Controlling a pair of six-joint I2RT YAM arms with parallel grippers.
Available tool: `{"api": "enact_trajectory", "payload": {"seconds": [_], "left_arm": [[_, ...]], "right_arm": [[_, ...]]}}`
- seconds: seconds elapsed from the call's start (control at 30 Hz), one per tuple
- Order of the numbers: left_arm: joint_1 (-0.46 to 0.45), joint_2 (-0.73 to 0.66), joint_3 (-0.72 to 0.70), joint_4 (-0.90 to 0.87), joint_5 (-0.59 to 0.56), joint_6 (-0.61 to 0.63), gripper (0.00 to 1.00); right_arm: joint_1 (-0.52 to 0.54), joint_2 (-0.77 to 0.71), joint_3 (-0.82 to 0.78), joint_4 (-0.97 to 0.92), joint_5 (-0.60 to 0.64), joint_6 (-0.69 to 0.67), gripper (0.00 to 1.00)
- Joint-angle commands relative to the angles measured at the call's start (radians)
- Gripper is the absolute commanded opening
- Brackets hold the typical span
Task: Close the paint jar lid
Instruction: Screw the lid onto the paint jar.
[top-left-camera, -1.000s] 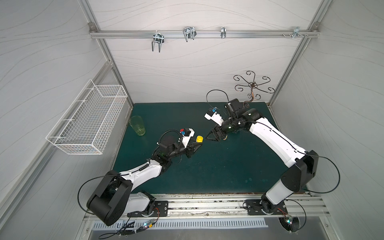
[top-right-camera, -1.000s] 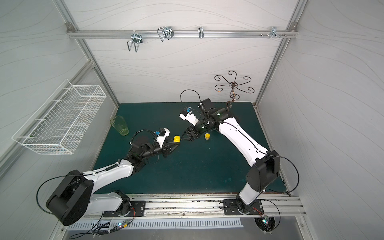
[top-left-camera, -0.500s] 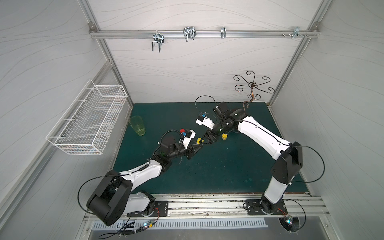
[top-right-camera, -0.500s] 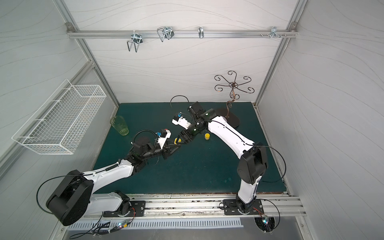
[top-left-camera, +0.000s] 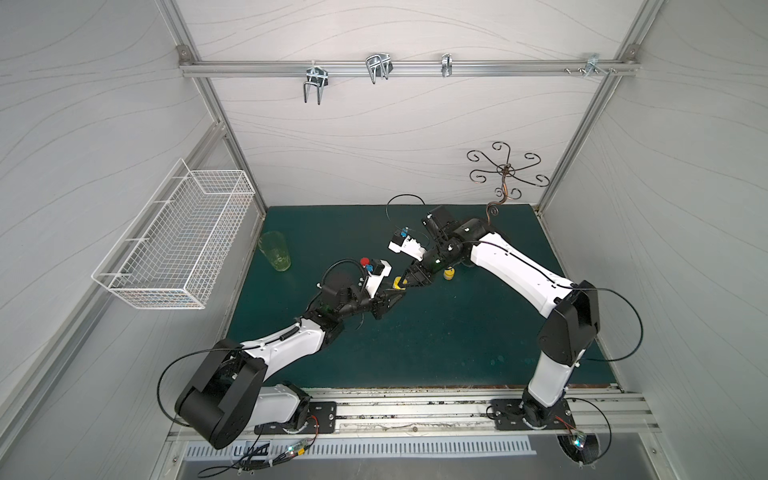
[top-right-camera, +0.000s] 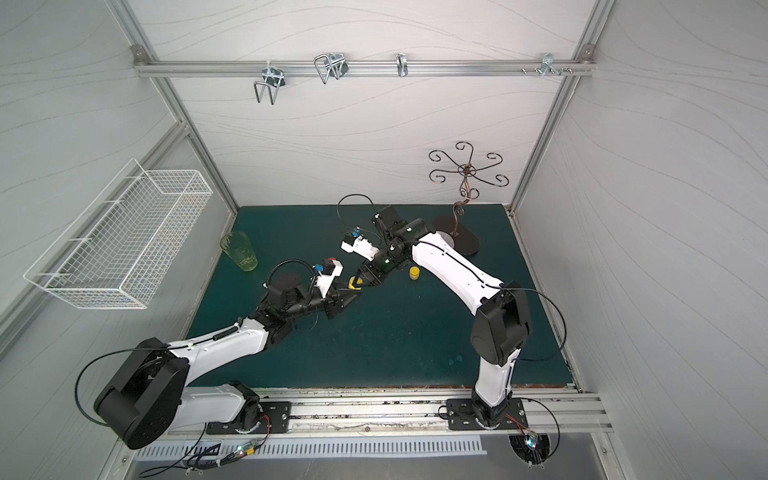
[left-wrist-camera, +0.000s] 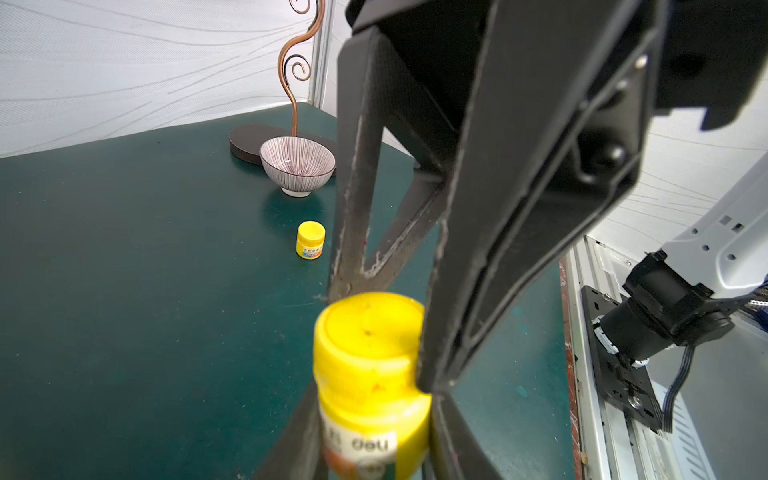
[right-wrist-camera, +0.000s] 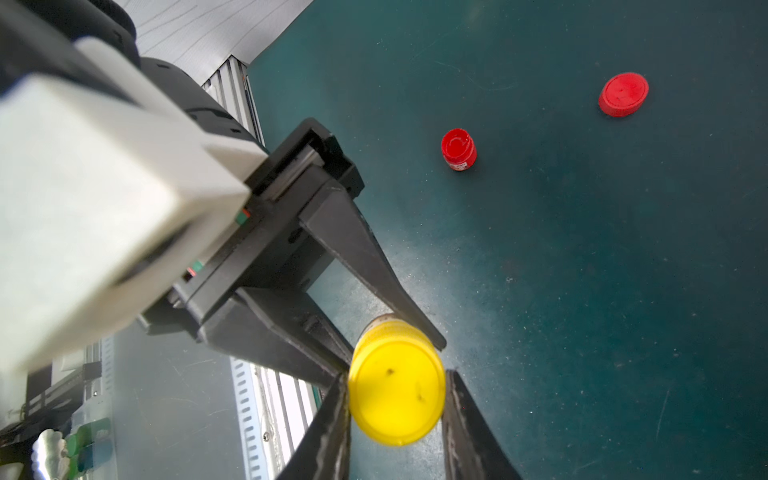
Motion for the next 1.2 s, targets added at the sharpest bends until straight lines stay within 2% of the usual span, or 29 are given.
{"api": "enact_trajectory", "payload": {"seconds": [0.0,0.03,0.13,0.27,0.33,0.4,0.53,0.63,0.7,0.77,0.9,1.0,1.17], "left_arm": [[-0.009,0.019,0.056,0.081,-0.007,0.029,0.07],[-0.01,0.028,0.053,0.105,-0.03,0.03,0.07],[-0.038,0.087,0.048,0.237,-0.172,0.037,0.07],[-0.109,0.285,0.113,0.454,-0.404,0.115,0.06],[-0.12,0.404,0.14,0.601,-0.489,0.114,0.05],[-0.12,0.502,0.147,0.765,-0.52,0.103,0.05],[-0.12,0.517,0.178,0.704,-0.49,0.074,0.03],[-0.105,0.48,0.132,0.703,-0.447,0.062,0.03],[-0.051,0.416,0.106,0.614,-0.334,0.004,0.03],[0.014,0.345,0.091,0.493,-0.173,-0.06,0.03],[0.049,0.209,0.051,0.303,0.001,-0.029,0.04],[0.049,0.133,0.064,0.099,0.09,0.015,0.03],[0.046,0.033,0.038,-0.01,0.131,0.031,0.04]], "right_arm": [[0.016,0.025,-0.009,0.041,-0.012,0.064,0.26],[0.02,0.028,-0.018,0.059,-0.011,0.087,0.26],[0.036,0.042,-0.058,0.172,0.033,0.3,0.26],[0.054,0.092,-0.067,0.299,0.131,0.64,0.26],[0.061,0.097,-0.07,0.324,0.199,0.724,0.27],[0.06,0.093,-0.082,0.338,0.244,0.748,0.27],[0.043,0.088,-0.078,0.303,0.244,0.707,0.36],[0.019,0.029,-0.116,0.307,0.205,0.629,0.52],[-0.011,-0.016,-0.132,0.261,0.176,0.527,0.64],[-0.051,-0.048,-0.131,0.179,0.113,0.413,0.71],[-0.132,-0.106,-0.152,0.069,0.0,0.221,0.77],[-0.15,-0.125,-0.14,0.017,-0.015,0.125,0.78],[-0.149,-0.101,-0.084,-0.038,-0.094,0.005,0.78]]}}
